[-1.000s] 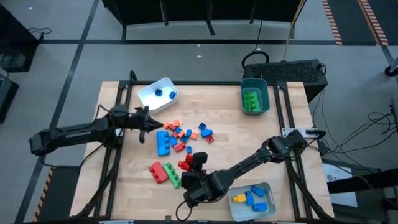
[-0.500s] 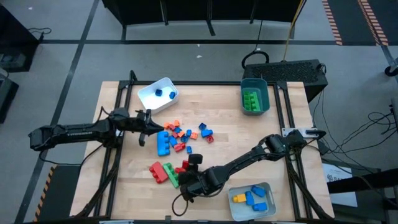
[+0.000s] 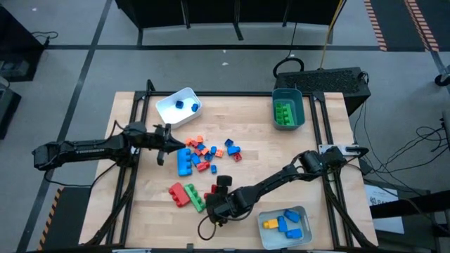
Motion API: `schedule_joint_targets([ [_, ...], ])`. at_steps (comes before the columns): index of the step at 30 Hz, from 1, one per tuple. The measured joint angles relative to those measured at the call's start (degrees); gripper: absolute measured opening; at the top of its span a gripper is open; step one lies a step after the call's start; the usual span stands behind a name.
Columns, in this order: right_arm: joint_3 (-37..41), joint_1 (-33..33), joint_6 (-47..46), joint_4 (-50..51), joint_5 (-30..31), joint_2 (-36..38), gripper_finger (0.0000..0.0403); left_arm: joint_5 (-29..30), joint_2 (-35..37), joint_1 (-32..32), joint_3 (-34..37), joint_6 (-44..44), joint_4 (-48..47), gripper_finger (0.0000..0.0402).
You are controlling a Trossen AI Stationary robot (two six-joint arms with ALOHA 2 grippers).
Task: Sort blocks by size
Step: Put the 1 stud red game piece into the gray bin
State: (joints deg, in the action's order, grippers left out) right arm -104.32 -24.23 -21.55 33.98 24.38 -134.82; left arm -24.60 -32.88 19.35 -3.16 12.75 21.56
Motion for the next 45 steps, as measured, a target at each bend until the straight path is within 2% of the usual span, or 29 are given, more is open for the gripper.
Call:
schedule_joint_targets([
  [13,0.07,-0.28,2.62,-3.18,-0.52,0.0,0.0212,0.0,0.0,0.0,0.0,0.02,-3.15,0.0011],
  [23,-0.22,-0.96,3.2,-1.3,1.06,1.58,0.0235,0.0,0.0,0.0,0.0,0.07,-3.25,0.0011],
  [40,-0.3,-1.13,1.28,-6.81,0.88,-0.47,0.0234,0.0,0.0,0.0,0.02,0.35,-6.01,0.0011],
  [42,-0.28,-1.15,1.32,-6.44,0.99,-0.52,0.0222,0.0,0.0,0.0,0.02,0.37,-6.43,0.0011],
  [45,-0.3,-1.15,1.25,-6.18,1.26,-0.52,0.0179,0.0,0.0,0.0,0.02,0.37,-6.96,0.0011],
])
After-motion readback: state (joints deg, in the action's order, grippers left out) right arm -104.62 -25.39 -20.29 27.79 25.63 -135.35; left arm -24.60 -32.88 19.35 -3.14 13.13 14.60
